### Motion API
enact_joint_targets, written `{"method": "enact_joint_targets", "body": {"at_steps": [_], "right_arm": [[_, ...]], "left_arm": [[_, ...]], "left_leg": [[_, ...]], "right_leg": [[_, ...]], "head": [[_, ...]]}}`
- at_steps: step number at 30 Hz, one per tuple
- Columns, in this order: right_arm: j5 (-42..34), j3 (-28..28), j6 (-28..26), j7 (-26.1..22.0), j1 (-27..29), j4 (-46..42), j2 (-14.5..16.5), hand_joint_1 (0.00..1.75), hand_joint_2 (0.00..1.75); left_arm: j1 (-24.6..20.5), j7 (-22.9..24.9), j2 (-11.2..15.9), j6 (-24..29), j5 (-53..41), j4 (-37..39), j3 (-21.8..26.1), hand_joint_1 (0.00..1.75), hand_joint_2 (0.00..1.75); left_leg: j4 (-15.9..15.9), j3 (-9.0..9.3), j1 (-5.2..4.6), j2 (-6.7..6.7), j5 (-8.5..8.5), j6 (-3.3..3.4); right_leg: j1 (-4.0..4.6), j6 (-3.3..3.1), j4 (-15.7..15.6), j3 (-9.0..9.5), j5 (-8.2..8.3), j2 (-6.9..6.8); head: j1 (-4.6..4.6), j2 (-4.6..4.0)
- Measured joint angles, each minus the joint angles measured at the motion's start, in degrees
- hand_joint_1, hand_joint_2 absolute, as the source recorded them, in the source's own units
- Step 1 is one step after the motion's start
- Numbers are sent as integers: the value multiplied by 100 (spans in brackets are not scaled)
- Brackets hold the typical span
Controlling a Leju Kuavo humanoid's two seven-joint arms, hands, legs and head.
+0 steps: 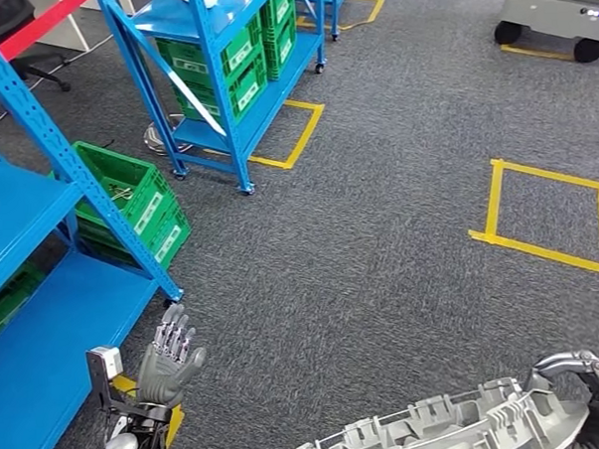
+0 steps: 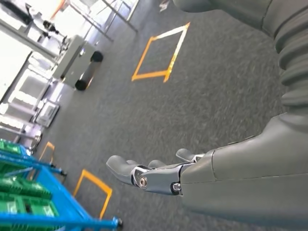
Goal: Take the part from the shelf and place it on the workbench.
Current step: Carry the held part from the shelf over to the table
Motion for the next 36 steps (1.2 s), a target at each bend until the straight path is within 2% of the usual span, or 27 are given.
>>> {"method": "enact_joint_targets", "body": {"at_steps": [2, 3, 4, 5, 6, 7, 9, 11, 13, 14, 15, 17, 19, 20, 21, 22, 24, 25, 26, 28, 30, 32, 34, 35, 36], "right_arm": [[1, 9, -2, -3, -8, -15, -10, 134, 175], [-1, 17, -2, -4, -12, -17, -16, 134, 175], [-13, 26, -2, -7, -12, -17, -20, 134, 175], [-55, 36, 0, -19, -8, -17, -22, 134, 175], [-124, 45, 2, -41, -6, -17, -26, 134, 175], [-219, 51, 4, -72, -5, -17, -29, 134, 175], [-409, 57, 8, -143, -3, -23, -41, 134, 175], [-518, 63, 9, -199, 9, -38, -58, 134, 175], [-558, 72, 7, -235, 45, -52, -75, 134, 175], [-562, 77, -1, -245, 66, -57, -81, 134, 175], [-551, 82, -11, -250, 77, -61, -87, 134, 175], [-499, 93, -42, -251, 80, -67, -95, 134, 175], [-433, 108, -78, -236, 85, -66, -97, 134, 175], [-404, 115, -97, -223, 95, -66, -97, 134, 175], [-380, 122, -115, -209, 105, -66, -97, 134, 175], [-361, 128, -132, -195, 119, -70, -97, 134, 175], [-334, 142, -165, -176, 148, -93, -99, 134, 175], [-330, 150, -182, -174, 160, -110, -102, 134, 175], [-333, 158, -200, -178, 166, -127, -107, 134, 175], [-354, 182, -240, -208, 174, -154, -116, 134, 175], [-366, 200, -201, -289, 149, -169, -111, 134, 175], [-362, 182, 40, -367, 15, -167, -26, 134, 175], [-347, 115, 366, -400, -147, -157, 133, 134, 175], [-338, 78, 486, -413, -192, -154, 215, 134, 175], [-329, 45, 568, -426, -214, -152, 288, 134, 175]], "left_arm": [[8, -1, -3, -2, 0, -1, 0, 0, 175], [17, -1, -4, -3, 0, -1, 1, 0, 175], [26, -1, -3, -3, 0, -1, 2, 0, 175], [31, -1, -2, -3, 0, -1, 4, 0, 175], [32, -1, -2, -5, 0, -1, 7, 0, 175], [31, -1, -3, -9, -1, -1, 10, 0, 175], [25, -1, -6, -21, -2, -1, 17, 0, 175], [21, -3, -14, -33, -4, 1, 23, 0, 175], [11, -10, -27, -43, -5, 3, 29, 0, 175], [2, -15, -32, -49, -7, 3, 35, 0, 175], [-5, -21, -36, -52, -7, 3, 42, 0, 175], [5, -30, -39, -57, -7, 3, 65, 0, 175], [35, -34, -38, -57, -7, 3, 85, 0, 175], [44, -34, -38, -57, -7, 3, 91, 0, 175], [48, -34, -38, -57, -7, 3, 94, 0, 175], [50, -34, -40, -58, -7, 3, 96, 0, 175], [56, -34, -47, -61, -7, 3, 107, 0, 175], [63, -34, -49, -63, -7, 3, 117, 0, 175], [69, -34, -51, -65, -7, 2, 127, 0, 175], [75, -34, -61, -72, -7, 1, 139, 0, 175], [68, -32, -74, -90, -7, -5, 151, 0, 175], [45, -6, -88, -119, -4, -16, 164, 0, 175], [19, 38, -99, -139, -1, -21, 171, 0, 175], [12, 55, -102, -144, 1, -21, 174, 0, 175], [7, 67, -104, -144, 1, -23, 177, 0, 175]], "left_leg": [[660, -305, 15, -258, -367, -37], [1079, -514, 19, -330, -546, -43], [1390, -678, 22, -361, -637, -43], [1525, -762, 23, -376, -620, -41], [1428, -734, 27, -388, -486, -34], [1135, -603, 34, -415, -277, -27], [341, -235, 71, -616, 89, -18], [-85, -49, 88, -767, 187, 3], [-132, -46, 70, -693, 188, 65], [-147, -42, 66, -637, 204, 107], [-163, -37, 67, -580, 221, 149], [-179, -30, 60, -461, 234, 203], [-177, -31, 44, -339, 228, 220], [-175, -30, 39, -280, 224, 223], [-174, -23, 36, -225, 218, 219], [-173, -11, 35, -175, 209, 209], [-161, 25, 19, -92, 172, 163], [-151, 39, 4, -56, 155, 134], [-145, 48, -11, -21, 144, 107], [-147, 56, -18, 61, 136, 62], [-57, 24, -1, -7, 44, 3], [434, -202, 13, -217, -251, -44], [1210, -597, 17, -343, -574, -55], [1449, -735, 18, -366, -610, -51], [1487, -779, 18, -380, -533, -42]], "right_leg": [[-16, -46, -7, -19, 16, 107], [-17, -60, -7, -32, 21, 167], [-17, -67, -6, -41, 26, 230], [-17, -67, -6, -48, 32, 296], [-19, -62, -6, -51, 39, 364], [-23, -51, -6, -51, 47, 430], [-21, -10, 12, -71, 64, 564], [-20, 56, 26, -124, 89, 680], [-41, 129, 5, -177, 123, 763], [-47, 155, 31, -209, 108, 699], [-44, 173, 150, -276, 33, 573], [-28, 195, 755, -548, -310, 259], [-25, 217, 1499, -870, -650, 154], [-25, 224, 1664, -928, -692, 143], [-25, 225, 1600, -870, -625, 134], [-25, 222, 1311, -693, -475, 104], [-11, 203, 505, -208, -179, -76], [0, 180, 223, -40, -105, -147], [12, 157, 85, 40, -88, -185], [25, 93, 59, 29, -86, -95], [11, 31, 49, 11, -65, 6], [-12, -26, 40, 0, -44, 108], [-14, -55, 40, -15, -34, 226], [-13, -59, 40, -19, -31, 290], [-13, -59, 41, -19, -29, 355]], "head": [[-13, 0], [-15, 0], [-16, 0], [-16, 0], [-16, 0], [-16, 0], [-14, 0], [-13, 0], [-16, 0], [-15, 0], [-7, 0], [6, 0], [6, 0], [5, 0], [5, 0], [6, 0], [8, 0], [1, 0], [-3, 0], [-12, 0], [-13, 0], [-16, 0], [-15, 0], [-16, 0], [-16, 0]]}}
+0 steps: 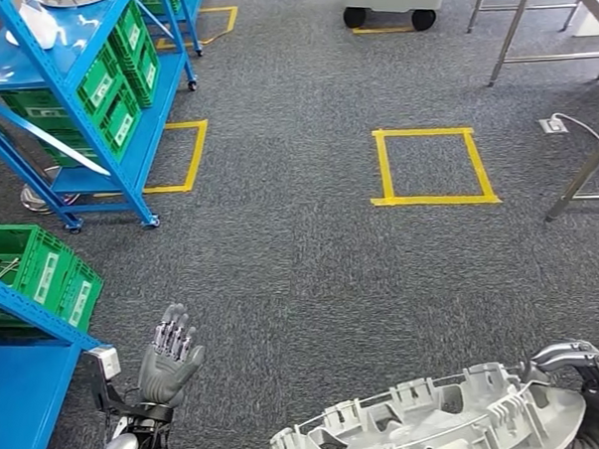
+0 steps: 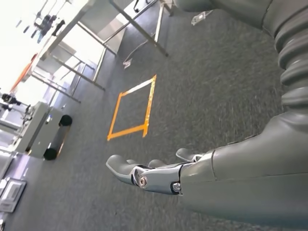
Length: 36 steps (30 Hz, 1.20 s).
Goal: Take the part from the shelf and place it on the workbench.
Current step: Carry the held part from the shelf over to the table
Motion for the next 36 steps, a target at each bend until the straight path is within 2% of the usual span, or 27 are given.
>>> {"method": "enact_joint_targets", "body": {"at_steps": [1, 2, 4, 6, 8, 9, 10, 12, 13, 14, 15, 16, 18, 19, 20, 21, 23, 25, 26, 28, 29, 30, 31, 32, 33, 34, 36], "right_arm": [[7, -29, 53, -13, -11, 1, 61, 134, 175], [13, -53, 85, -25, -18, 2, 111, 134, 175], [21, -110, 133, -56, -28, 2, 179, 134, 175], [31, -159, 182, -97, -25, 2, 232, 134, 175], [45, -198, 230, -137, -13, 2, 281, 134, 175], [53, -220, 252, -154, -7, 2, 305, 134, 175], [60, -241, 271, -169, -10, 2, 324, 134, 175], [75, -280, 306, -192, -22, 4, 362, 134, 175], [84, -293, 325, -199, -26, 7, 378, 134, 175], [98, -304, 347, -204, -24, 9, 396, 134, 175], [113, -315, 370, -205, -20, 11, 413, 134, 175], [128, -326, 390, -204, -18, 12, 428, 134, 175], [151, -352, 424, -201, -20, 12, 454, 134, 175], [158, -364, 438, -197, -22, 12, 464, 134, 175], [163, -375, 449, -195, -24, 11, 473, 134, 175], [166, -387, 458, -192, -25, 11, 481, 134, 175], [170, -407, 463, -189, -20, 10, 496, 134, 175], [170, -420, 465, -188, -19, 8, 513, 134, 175], [170, -424, 467, -187, -23, 7, 521, 134, 175], [172, -432, 473, -178, -29, 7, 536, 134, 175], [173, -434, 477, -171, -29, 7, 540, 134, 175], [173, -435, 480, -163, -28, 8, 545, 134, 175], [170, -436, 486, -156, -28, 9, 552, 134, 175], [167, -437, 493, -151, -29, 9, 560, 134, 175], [159, -438, 502, -148, -29, 9, 570, 134, 175], [149, -440, 511, -145, -31, 9, 579, 134, 175], [132, -446, 523, -140, -29, 9, 589, 134, 175]], "left_arm": [[-4, 11, -2, -1, 0, -3, 4, 0, 175], [-10, 20, -3, -1, -1, -7, 8, 0, 175], [-24, 34, -8, -2, -1, -16, 12, 0, 175], [-28, 41, -17, -6, -1, -24, 12, 0, 175], [-33, 45, -26, -16, -2, -37, 16, 0, 175], [-43, 44, -29, -21, -3, -45, 20, 0, 175], [-53, 42, -33, -26, -4, -52, 26, 0, 175], [-58, 39, -40, -33, -9, -57, 32, 0, 175], [-54, 39, -42, -35, -16, -57, 32, 0, 175], [-52, 39, -42, -37, -27, -57, 31, 0, 175], [-56, 40, -42, -37, -45, -57, 27, 0, 175], [-64, 40, -42, -34, -70, -57, 16, 0, 175], [-89, 41, -45, -26, -117, -57, -12, 0, 175], [-103, 43, -46, -21, -136, -57, -24, 0, 175], [-115, 44, -46, -16, -147, -57, -33, 0, 175], [-126, 45, -48, -14, -156, -57, -43, 0, 175], [-142, 46, -51, -11, -165, -57, -63, 0, 175], [-160, 46, -56, -11, -169, -58, -78, 0, 175], [-167, 46, -57, -11, -172, -59, -81, 0, 175], [-170, 49, -59, -7, -188, -58, -90, 0, 175], [-168, 52, -60, -3, -199, -57, -94, 0, 175], [-169, 55, -60, 2, -211, -57, -97, 0, 175], [-172, 61, -60, 8, -219, -57, -99, 0, 175], [-177, 68, -60, 15, -222, -57, -101, 0, 175], [-184, 76, -60, 24, -224, -57, -102, 0, 175], [-193, 87, -59, 33, -224, -57, -103, 0, 175], [-209, 112, -58, 48, -223, -58, -106, 0, 175]], "left_leg": [[-191, 70, 2, -15, 179, 12], [-539, 225, 8, -62, 409, 21], [-1262, 553, 38, -293, 708, 31], [-1566, 677, 47, -430, 753, 53], [-1609, 679, 37, -329, 776, 121], [-1634, 687, 37, -271, 794, 161], [-1658, 694, 41, -209, 810, 197], [-1677, 701, 27, -84, 816, 241], [-1675, 700, 16, -17, 812, 252], [-1674, 701, 9, 51, 808, 257], [-1673, 704, 5, 117, 803, 259], [-1673, 712, 4, 176, 799, 255], [-1671, 743, 3, 281, 778, 228], [-1664, 757, -9, 321, 762, 204], [-1658, 769, -20, 356, 751, 177], [-1658, 777, -29, 390, 749, 148], [-1667, 783, -28, 458, 751, 89], [-1542, 729, -12, 352, 637, 18], [-1307, 620, -5, 242, 486, -11], [-539, 251, 6, 53, 109, -40], [-177, 65, 8, 22, -18, -43], [9, -42, 8, 8, -27, -39], [-26, -41, 8, -4, 82, -27], [-286, 75, 8, -30, 280, -11], [-673, 261, 12, -97, 507, 7], [-1088, 460, 20, -218, 668, 29], [-1573, 686, 28, -393, 788, 62]], "right_leg": [[-2, 4, 0, 4, 3, 63], [-5, 11, 1, 8, 7, 125], [1, 49, 15, -12, 19, 241], [-6, 119, 9, -60, 51, 349], [-35, 197, -18, -111, 86, 429], [-33, 223, 27, -151, 55, 367], [-22, 241, 178, -235, -38, 246], [3, 261, 846, -548, -396, -67], [5, 270, 1250, -735, -575, -152], [4, 276, 1551, -869, -678, -192], [4, 279, 1649, -905, -673, -211], [3, 279, 1494, -809, -556, -228], [9, 273, 682, -355, -213, -367], [16, 254, 305, -135, -92, -443], [27, 228, 66, 5, -32, -495], [42, 193, -24, 56, -25, -507], [53, 116, -20, 39, 3, -398], [30, 47, -36, 20, 34, -303], [13, 16, -46, 16, 50, -258], [5, -17, -47, -3, 63, -164], [6, -26, -47, -12, 68, -109], [9, -28, -47, -18, 73, -48], [10, -26, -46, -21, 79, 20], [8, -18, -46, -21, 86, 88], [4, -5, -46, -20, 95, 155], [9, 15, -36, -30, 100, 217], [5, 70, -30, -71, 125, 324]], "head": [[0, 0], [-1, 0], [4, 0], [7, 0], [4, 0], [15, 0], [30, 0], [54, 0], [55, 0], [53, 0], [54, 0], [55, 0], [55, 0], [52, 0], [49, 0], [45, 0], [44, 0], [37, 0], [29, 0], [19, 0], [19, 0], [18, 0], [18, 0], [19, 0], [18, 0], [19, 0], [21, 0]]}}
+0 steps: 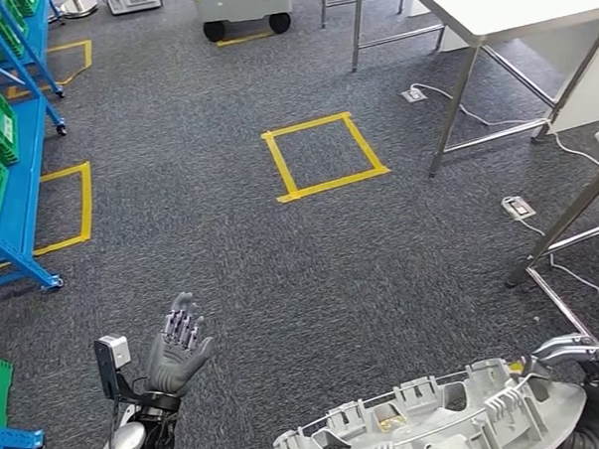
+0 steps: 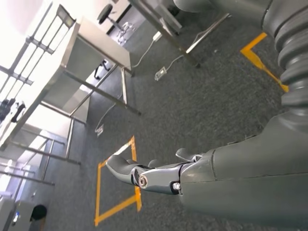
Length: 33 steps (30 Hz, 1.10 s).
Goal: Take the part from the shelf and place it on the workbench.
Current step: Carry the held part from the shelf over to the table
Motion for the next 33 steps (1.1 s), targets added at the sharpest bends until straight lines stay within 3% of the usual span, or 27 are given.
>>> {"method": "enact_joint_targets", "body": {"at_steps": [2, 4, 5, 7, 9, 10, 11, 13, 15, 18, 19, 21, 23, 24, 25, 27, 29, 31, 33], "right_arm": [[-10, -4, 6, 4, 8, 1, 13, 134, 175], [-14, -11, 9, 5, 13, 2, 26, 134, 175], [-14, -16, 10, 5, 8, 2, 28, 134, 175], [-14, -25, 10, 5, -2, 5, 33, 134, 175], [-15, -27, 11, 5, -1, 14, 36, 134, 175], [-15, -28, 11, 5, 1, 18, 37, 134, 175], [-15, -30, 12, 5, 1, 22, 37, 134, 175], [-15, -32, 12, 5, -5, 25, 38, 134, 175], [-15, -33, 12, 4, -11, 26, 43, 134, 175], [-14, -38, 13, 5, -2, 29, 50, 134, 175], [-13, -40, 13, 4, 2, 29, 52, 134, 175], [-14, -43, 14, 4, 4, 29, 53, 134, 175], [-22, -44, 19, 5, 6, 30, 53, 134, 175], [-31, -44, 25, 5, 10, 30, 53, 134, 175], [-43, -44, 30, 6, 16, 30, 53, 134, 175], [-73, -44, 51, 7, 30, 30, 53, 134, 175], [-103, -45, 85, 3, 40, 30, 53, 134, 175], [-120, -46, 116, -6, 52, 29, 54, 134, 175], [-127, -47, 132, -12, 84, 28, 57, 134, 175]], "left_arm": [[-8, 21, -2, 10, 1, -1, -6, 0, 175], [-20, 28, -2, 15, 4, -4, -14, 0, 175], [-24, 29, -1, 16, 4, -7, -17, 0, 175], [-14, 30, 2, 17, 3, -13, -25, 0, 175], [1, 30, 3, 17, 2, -12, -33, 0, 175], [2, 30, 4, 17, 2, -12, -36, 0, 175], [1, 31, 4, 17, 2, -12, -38, 0, 175], [-3, 31, 5, 17, 2, -13, -43, 0, 175], [-8, 31, 8, 17, 2, -14, -44, 0, 175], [-21, 33, 9, 17, 2, -16, -49, 0, 175], [-26, 33, 9, 17, 2, -21, -52, 0, 175], [-29, 32, 8, 17, 2, -33, -57, 0, 175], [-8, 36, 7, 20, 7, -38, -67, 0, 175], [5, 40, 7, 24, 14, -38, -74, 0, 175], [14, 46, 7, 29, 22, -39, -80, 0, 175], [18, 60, 8, 39, 39, -43, -90, 0, 175], [15, 70, 14, 48, 58, -54, -99, 0, 175], [16, 80, 20, 54, 87, -68, -115, 0, 175], [13, 89, 20, 56, 107, -84, -135, 0, 175]], "left_leg": [[-85, 23, -12, 34, 7, 49], [-129, 34, -12, 153, 47, 125], [-151, 41, -6, 217, 63, 158], [-156, 40, -12, 342, 62, 192], [-154, 41, -18, 478, 54, 200], [-152, 44, -17, 541, 48, 196], [-149, 51, -14, 603, 40, 185], [-127, 74, -26, 708, 4, 135], [-97, 90, -58, 788, -31, 76], [-88, 106, -54, 879, -60, 7], [-26, 88, -41, 824, -121, -25], [434, -115, -23, 604, -412, -77], [1211, -508, -20, 445, -753, -87], [1484, -660, -20, 419, -820, -82], [1571, -727, -20, 404, -775, -70], [1117, -544, -18, 348, -406, -34], [356, -196, 3, 132, -66, -2], [-2, -41, 9, -15, 9, 21], [-47, -36, -3, 71, 29, 75]], "right_leg": [[-23, 75, -27, -49, 40, 99], [-27, 124, 60, -128, -17, -37], [-19, 140, 256, -227, -141, -184], [-8, 167, 985, -549, -527, -457], [-13, 200, 1579, -806, -743, -525], [-17, 214, 1575, -787, -694, -542], [-23, 225, 1339, -649, -551, -571], [-21, 235, 533, -181, -233, -748], [-10, 185, 63, 91, -115, -857], [-1, 64, 38, 77, -114, -717], [-5, 28, 35, 73, -106, -666], [-22, -36, 27, 71, -90, -571], [-20, -65, 27, 57, -84, -466], [-18, -69, 28, 53, -81, -404], [-15, -70, 28, 51, -79, -338], [-18, -61, 28, 55, -73, -202], [-18, -28, 40, 40, -64, -74], [-25, 37, 34, 1, -39, 36], [-45, 119, -8, -41, 3, 129]], "head": [[-2, 0], [6, 0], [14, 0], [26, 0], [25, 0], [26, 0], [25, 0], [26, 0], [13, 0], [1, 0], [-3, 0], [-16, 0], [-24, 0], [-25, 0], [-23, 0], [-23, 0], [-22, 0], [-22, 0], [-24, 0]]}}
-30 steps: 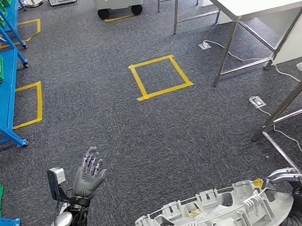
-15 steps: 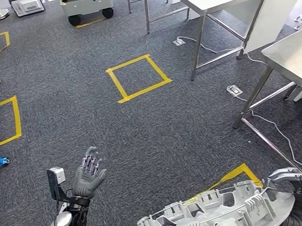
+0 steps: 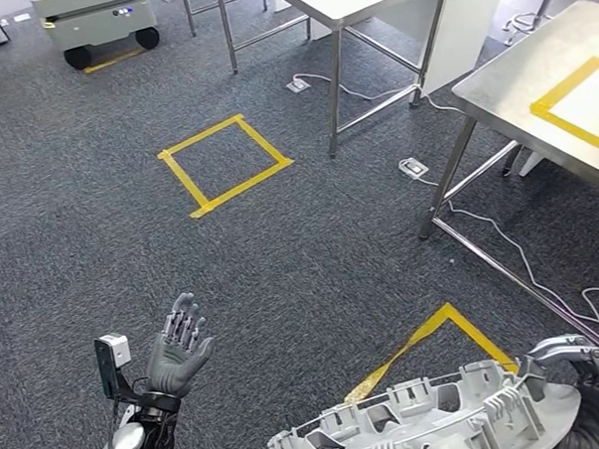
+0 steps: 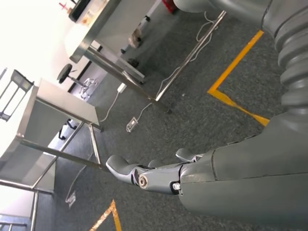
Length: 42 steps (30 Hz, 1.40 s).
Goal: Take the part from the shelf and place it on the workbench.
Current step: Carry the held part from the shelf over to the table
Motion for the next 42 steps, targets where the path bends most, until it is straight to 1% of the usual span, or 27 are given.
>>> {"method": "enact_joint_targets", "body": {"at_steps": [2, 3, 5, 6, 7, 8, 9, 11, 13, 15, 17, 18, 20, 21, 22, 23, 24, 26, 27, 29, 31, 33, 35, 37, 38, 39, 42], "right_arm": [[-9, -1, 8, -4, 22, -5, 4, 134, 175], [-13, -3, 12, -6, 20, -8, 4, 134, 175], [-23, -5, 20, -7, 14, -11, 5, 134, 175], [-29, -6, 23, -7, 16, -10, 5, 134, 175], [-35, -6, 27, -7, 20, -10, 5, 134, 175], [-42, -7, 32, -8, 22, -9, 5, 134, 175], [-49, -9, 39, -10, 22, -9, 5, 134, 175], [-63, -18, 56, -20, 16, -10, 5, 134, 175], [-74, -26, 73, -37, 9, -12, 5, 134, 175], [-79, -31, 83, -50, 15, -13, 5, 134, 175], [-80, -36, 91, -58, 19, -14, 7, 134, 175], [-80, -37, 95, -61, 15, -15, 6, 134, 175], [-80, -39, 100, -67, 10, -15, 7, 134, 175], [-80, -41, 101, -68, 12, -14, 7, 134, 175], [-81, -42, 101, -68, 15, -14, 7, 134, 175], [-83, -43, 101, -67, 18, -13, 7, 134, 175], [-86, -44, 100, -63, 19, -13, 7, 134, 175], [-91, -46, 96, -51, 19, -13, 7, 134, 175], [-93, -48, 92, -44, 21, -13, 7, 134, 175], [-95, -53, 80, -32, 32, -13, 10, 134, 175], [-97, -58, 66, -27, 55, -13, 17, 134, 175], [-99, -66, 55, -25, 64, -13, 20, 134, 175], [-102, -74, 51, -22, 56, -12, 22, 134, 175], [-108, -76, 51, -19, 56, -9, 25, 134, 175], [-111, -78, 51, -18, 58, -7, 25, 134, 175], [-114, -79, 51, -17, 60, -5, 25, 134, 175], [-119, -80, 51, -17, 53, -2, 25, 134, 175]], "left_arm": [[-11, 3, 3, 2, 5, -20, -10, 0, 175], [-10, 4, 5, 2, 7, -30, -13, 0, 175], [9, 9, 9, 3, 9, -41, -17, 0, 175], [20, 11, 11, 4, 10, -42, -19, 0, 175], [25, 15, 14, 4, 12, -42, -21, 0, 175], [25, 21, 15, 5, 14, -42, -25, 0, 175], [23, 26, 15, 5, 18, -42, -31, 0, 175], [19, 35, 16, 5, 26, -45, -44, 0, 175], [16, 39, 20, 5, 34, -51, -51, 0, 175], [12, 41, 20, 6, 47, -56, -55, 0, 175], [0, 41, 20, 7, 58, -65, -60, 0, 175], [-4, 41, 21, 7, 61, -69, -61, 0, 175], [1, 42, 23, 8, 67, -74, -69, 0, 175], [10, 42, 23, 10, 71, -74, -73, 0, 175], [18, 43, 24, 13, 73, -74, -78, 0, 175], [22, 43, 25, 15, 74, -74, -81, 0, 175], [22, 43, 25, 17, 77, -74, -82, 0, 175], [19, 43, 28, 22, 83, -74, -82, 0, 175], [17, 43, 30, 25, 88, -74, -84, 0, 175], [19, 42, 31, 32, 98, -74, -92, 0, 175], [12, 41, 27, 36, 105, -75, -102, 0, 175], [1, 39, 25, 37, 105, -78, -103, 0, 175], [13, 37, 26, 38, 104, -80, -102, 0, 175], [29, 37, 30, 38, 104, -79, -103, 0, 175], [29, 37, 31, 38, 104, -79, -103, 0, 175], [27, 37, 31, 38, 104, -79, -103, 0, 175], [22, 36, 29, 38, 106, -80, -103, 0, 175]], "left_leg": [[-46, 9, 7, 120, 39, 72], [-64, 13, 10, 180, 49, 97], [-66, 13, -6, 301, 43, 126], [-65, 14, -14, 368, 38, 132], [-64, 17, -19, 434, 33, 136], [-63, 24, -20, 494, 28, 134], [-62, 37, -20, 548, 20, 125], [-49, 68, -38, 643, -11, 83], [-33, 89, -70, 723, -34, 32], [-38, 102, -76, 806, -40, -11], [77, 64, -59, 704, -153, -79], [290, -28, -50, 597, -295, -112], [1054, -393, -35, 400, -678, -146], [1418, -581, -31, 365, -808, -149], [1631, -700, -28, 345, -834, -145], [1609, -705, -27, 330, -736, -134], [1362, -596, -24, 306, -543, -119], [558, -213, -4, 111, -145, -87], [241, -64, 9, 6, -42, -77], [-7, 39, 11, -99, -17, -47], [-41, 38, 5, 16, 15, 20], [-81, 48, 18, 144, 46, 96], [-87, 47, 8, 266, 46, 133], [-84, 49, -6, 400, 38, 142], [-83, 54, -8, 463, 33, 141], [-82, 65, -9, 521, 27, 134], [-71, 116, -38, 658, -16, 73]], "right_leg": [[10, 52, 139, -103, -102, -160], [22, 66, 383, -222, -248, -317], [35, 90, 1169, -569, -638, -591], [35, 101, 1496, -713, -757, -640], [35, 108, 1641, -769, -775, -661], [35, 111, 1540, -701, -681, -676], [35, 109, 1221, -519, -510, -711], [47, 82, 409, -51, -218, -907], [66, 21, 25, 170, -132, -1006], [75, -49, 17, 155, -116, -894], [55, -113, 3, 145, -93, -791], [37, -141, -5, 145, -80, -745], [24, -175, -6, 129, -68, -643], [23, -182, -5, 120, -64, -585], [24, -185, -5, 114, -60, -520], [24, -183, -5, 113, -57, -453], [23, -177, -5, 115, -52, -384], [27, -147, 3, 111, -40, -252], [31, -123, 8, 95, -32, -195], [26, -54, -4, 53, 0, -90], [4, 21, -26, -2, 25, -41], [20, 64, 223, -147, -135, -264], [34, 86, 941, -464, -517, -567], [33, 107, 1584, -745, -758, -659], [33, 111, 1616, -744, -721, -670], [33, 110, 1401, -616, -582, -690], [53, 70, 235, 52, -143, -945]], "head": [[21, 0], [31, 0], [47, 0], [45, 0], [45, 0], [45, 0], [45, 0], [44, 0], [36, 0], [33, 0], [25, 0], [16, 0], [1, 0], [0, 0], [0, 0], [1, 0], [1, 0], [1, 0], [4, 0], [8, 0], [8, 0], [23, 0], [35, 0], [32, 0], [33, 0], [32, 0], [31, 0]]}}
